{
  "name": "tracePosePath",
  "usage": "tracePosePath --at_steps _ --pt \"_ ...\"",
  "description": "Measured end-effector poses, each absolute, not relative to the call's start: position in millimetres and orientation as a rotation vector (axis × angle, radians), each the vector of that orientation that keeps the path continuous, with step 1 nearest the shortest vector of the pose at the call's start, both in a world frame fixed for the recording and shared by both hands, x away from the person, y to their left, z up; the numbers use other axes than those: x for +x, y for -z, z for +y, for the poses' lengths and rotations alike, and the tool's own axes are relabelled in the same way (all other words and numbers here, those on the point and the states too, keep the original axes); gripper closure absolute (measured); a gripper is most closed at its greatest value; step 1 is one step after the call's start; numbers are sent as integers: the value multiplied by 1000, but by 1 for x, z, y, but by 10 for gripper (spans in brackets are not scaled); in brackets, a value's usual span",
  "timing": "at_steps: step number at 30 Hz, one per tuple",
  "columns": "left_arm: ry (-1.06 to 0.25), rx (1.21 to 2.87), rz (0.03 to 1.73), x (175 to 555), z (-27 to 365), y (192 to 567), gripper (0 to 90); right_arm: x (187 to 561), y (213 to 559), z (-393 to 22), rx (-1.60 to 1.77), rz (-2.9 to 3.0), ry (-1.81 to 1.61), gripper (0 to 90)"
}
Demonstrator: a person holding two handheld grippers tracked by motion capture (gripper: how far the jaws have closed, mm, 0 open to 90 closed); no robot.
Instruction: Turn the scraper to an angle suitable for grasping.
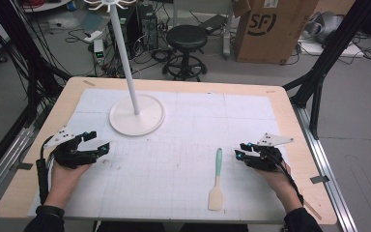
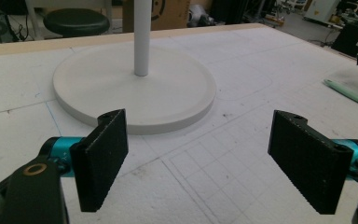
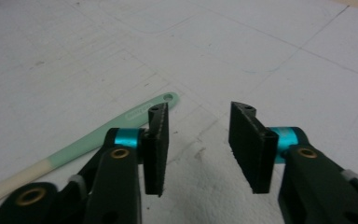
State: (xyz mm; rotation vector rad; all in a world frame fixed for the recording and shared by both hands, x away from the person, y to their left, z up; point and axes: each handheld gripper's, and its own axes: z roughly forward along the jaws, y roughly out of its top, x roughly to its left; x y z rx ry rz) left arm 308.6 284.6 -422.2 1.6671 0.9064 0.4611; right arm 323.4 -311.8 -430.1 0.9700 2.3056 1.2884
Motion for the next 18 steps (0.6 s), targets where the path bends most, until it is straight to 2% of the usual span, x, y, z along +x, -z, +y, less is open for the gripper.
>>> tracePosePath --at_steps 7,9,18 --pt "-456 1678 899 307 284 422 210 335 435 -292 998 2359 -1233 863" --pt "-460 1689 895 306 284 421 210 338 436 -287 999 2378 -1231 896" --pt "-454 1684 877 304 284 420 214 344 445 -265 953 2494 -1131 897"
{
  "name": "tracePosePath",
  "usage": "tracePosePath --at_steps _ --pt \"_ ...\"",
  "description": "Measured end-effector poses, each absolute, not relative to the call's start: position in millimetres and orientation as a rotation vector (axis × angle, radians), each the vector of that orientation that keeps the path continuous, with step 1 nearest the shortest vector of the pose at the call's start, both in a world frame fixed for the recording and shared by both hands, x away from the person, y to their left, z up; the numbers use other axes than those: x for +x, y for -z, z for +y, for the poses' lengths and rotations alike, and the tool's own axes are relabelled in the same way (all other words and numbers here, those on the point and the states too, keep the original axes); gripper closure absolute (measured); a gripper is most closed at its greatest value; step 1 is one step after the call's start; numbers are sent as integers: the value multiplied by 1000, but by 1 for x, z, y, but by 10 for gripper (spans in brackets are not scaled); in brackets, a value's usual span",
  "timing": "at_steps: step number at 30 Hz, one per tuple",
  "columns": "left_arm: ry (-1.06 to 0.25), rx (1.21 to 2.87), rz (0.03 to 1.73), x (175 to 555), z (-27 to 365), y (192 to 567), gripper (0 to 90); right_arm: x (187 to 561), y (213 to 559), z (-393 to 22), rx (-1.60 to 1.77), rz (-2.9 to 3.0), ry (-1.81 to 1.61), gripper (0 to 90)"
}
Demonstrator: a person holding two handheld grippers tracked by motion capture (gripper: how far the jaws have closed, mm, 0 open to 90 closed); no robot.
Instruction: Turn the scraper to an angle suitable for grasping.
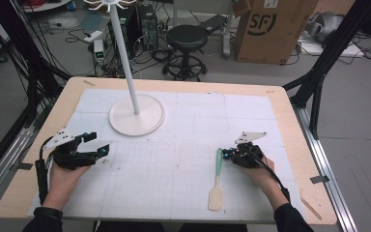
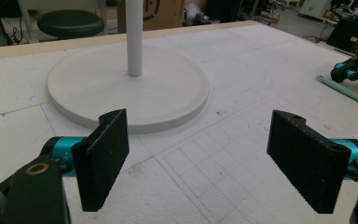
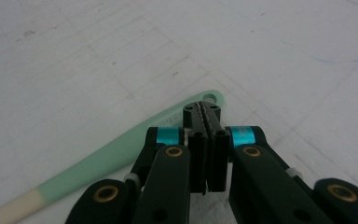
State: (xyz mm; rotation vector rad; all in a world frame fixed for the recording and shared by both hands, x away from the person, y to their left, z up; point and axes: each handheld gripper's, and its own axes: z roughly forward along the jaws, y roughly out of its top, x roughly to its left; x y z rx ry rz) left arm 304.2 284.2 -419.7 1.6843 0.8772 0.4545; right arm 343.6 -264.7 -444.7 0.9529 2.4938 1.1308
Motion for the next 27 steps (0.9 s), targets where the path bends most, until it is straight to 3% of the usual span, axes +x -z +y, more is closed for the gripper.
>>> tracePosePath --at_steps 27 --pt "-452 1689 866 305 281 421 214 360 445 -170 759 2621 -1162 897"
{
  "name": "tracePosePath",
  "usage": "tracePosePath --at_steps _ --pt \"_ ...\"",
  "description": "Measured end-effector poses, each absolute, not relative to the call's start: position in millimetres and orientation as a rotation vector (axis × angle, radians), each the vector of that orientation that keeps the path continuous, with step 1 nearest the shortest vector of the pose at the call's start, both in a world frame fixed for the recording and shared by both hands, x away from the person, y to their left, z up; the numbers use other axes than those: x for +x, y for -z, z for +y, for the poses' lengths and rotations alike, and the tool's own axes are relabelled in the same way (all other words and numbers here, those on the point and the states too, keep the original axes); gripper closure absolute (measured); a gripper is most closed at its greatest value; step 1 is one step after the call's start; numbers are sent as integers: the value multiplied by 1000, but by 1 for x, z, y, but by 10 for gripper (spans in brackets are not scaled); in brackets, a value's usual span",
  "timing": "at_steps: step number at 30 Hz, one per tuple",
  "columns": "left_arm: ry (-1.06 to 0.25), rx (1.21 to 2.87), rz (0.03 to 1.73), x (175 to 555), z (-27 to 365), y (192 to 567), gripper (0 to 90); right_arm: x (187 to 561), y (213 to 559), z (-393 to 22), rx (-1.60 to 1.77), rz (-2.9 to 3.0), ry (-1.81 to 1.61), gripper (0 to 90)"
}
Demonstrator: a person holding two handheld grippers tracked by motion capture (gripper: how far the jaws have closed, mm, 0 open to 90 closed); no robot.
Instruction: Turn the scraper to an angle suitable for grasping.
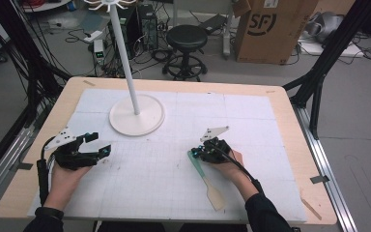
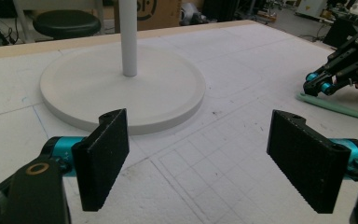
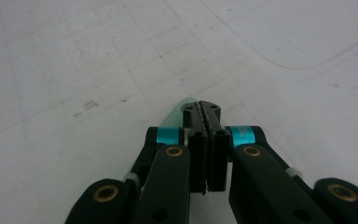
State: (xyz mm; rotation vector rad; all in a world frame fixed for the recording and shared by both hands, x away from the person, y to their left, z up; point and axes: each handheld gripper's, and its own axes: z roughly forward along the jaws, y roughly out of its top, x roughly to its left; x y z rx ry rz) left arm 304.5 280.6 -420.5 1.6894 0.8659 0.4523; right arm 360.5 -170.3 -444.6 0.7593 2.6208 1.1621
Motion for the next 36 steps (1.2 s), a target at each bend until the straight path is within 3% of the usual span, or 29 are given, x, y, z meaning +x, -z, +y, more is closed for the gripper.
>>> tracePosePath --at_steps 10,12,15,17,24,26,30,36 --pt "-451 1690 860 304 281 420 215 352 444 -147 640 2687 -1190 890" --pt "-451 1692 858 304 281 420 215 353 441 -149 651 2656 -1220 806" --pt "-455 1691 857 304 281 420 214 353 435 -157 686 2625 -1262 774" --pt "-454 1692 858 303 282 420 213 353 422 -172 742 2565 -1354 674" --pt "-468 1709 819 302 281 419 204 343 406 -210 807 2452 -1488 475" --pt "-467 1707 809 301 282 419 201 338 405 -231 802 2403 -1545 380" --pt "-483 1697 801 299 285 417 201 333 411 -258 841 2343 -1581 294" --pt "-485 1677 806 299 288 417 201 332 414 -286 924 2237 -1602 252"
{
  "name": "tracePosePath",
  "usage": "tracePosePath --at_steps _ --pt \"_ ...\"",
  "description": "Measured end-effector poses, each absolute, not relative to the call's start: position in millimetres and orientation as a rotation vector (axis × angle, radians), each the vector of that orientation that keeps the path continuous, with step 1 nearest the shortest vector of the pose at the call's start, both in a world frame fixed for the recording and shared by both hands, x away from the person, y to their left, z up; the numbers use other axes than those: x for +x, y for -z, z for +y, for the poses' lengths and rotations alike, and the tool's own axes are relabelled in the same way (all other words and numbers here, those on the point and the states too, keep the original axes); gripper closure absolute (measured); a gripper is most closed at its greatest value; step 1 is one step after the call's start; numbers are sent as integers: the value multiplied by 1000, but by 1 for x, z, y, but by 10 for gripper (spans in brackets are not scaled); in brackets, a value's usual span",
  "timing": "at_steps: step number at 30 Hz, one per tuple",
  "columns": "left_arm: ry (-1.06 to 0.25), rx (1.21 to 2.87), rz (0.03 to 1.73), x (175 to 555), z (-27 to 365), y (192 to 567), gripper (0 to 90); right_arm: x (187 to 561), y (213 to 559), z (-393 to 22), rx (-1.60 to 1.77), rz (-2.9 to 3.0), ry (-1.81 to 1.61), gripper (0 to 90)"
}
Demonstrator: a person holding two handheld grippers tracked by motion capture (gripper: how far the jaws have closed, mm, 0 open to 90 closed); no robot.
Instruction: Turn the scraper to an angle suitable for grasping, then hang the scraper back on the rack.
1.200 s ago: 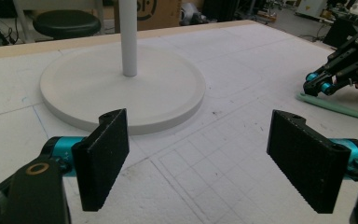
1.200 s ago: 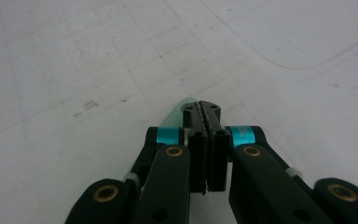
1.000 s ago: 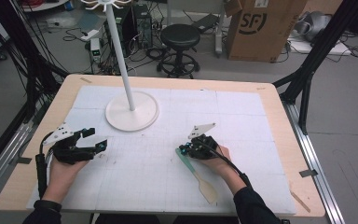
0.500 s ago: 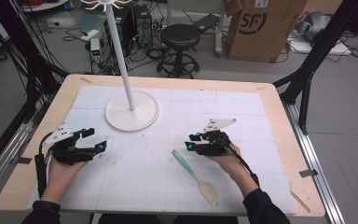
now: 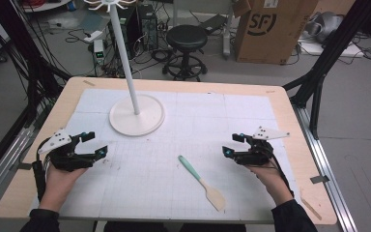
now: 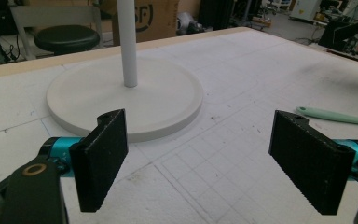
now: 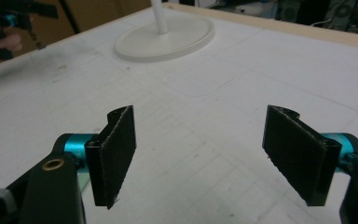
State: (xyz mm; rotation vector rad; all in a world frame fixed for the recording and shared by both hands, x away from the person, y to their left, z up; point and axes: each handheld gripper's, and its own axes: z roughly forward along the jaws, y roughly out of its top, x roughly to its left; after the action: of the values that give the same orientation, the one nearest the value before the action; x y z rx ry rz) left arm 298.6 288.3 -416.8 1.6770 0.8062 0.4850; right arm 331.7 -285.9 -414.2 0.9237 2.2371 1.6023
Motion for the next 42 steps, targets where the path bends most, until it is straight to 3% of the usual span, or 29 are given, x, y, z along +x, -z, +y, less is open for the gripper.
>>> tracePosePath --at_steps 4,8,26,42 --pt "-479 1674 809 299 288 417 201 332 411 -293 978 2203 -1614 241" --pt "-446 1647 823 299 289 417 199 330 409 -295 1024 2231 -1629 158" --pt "-457 1639 869 298 287 414 147 317 407 -273 1051 2253 -1615 157" --pt "-474 1655 858 299 285 416 152 291 422 -217 1009 2466 -1483 305"
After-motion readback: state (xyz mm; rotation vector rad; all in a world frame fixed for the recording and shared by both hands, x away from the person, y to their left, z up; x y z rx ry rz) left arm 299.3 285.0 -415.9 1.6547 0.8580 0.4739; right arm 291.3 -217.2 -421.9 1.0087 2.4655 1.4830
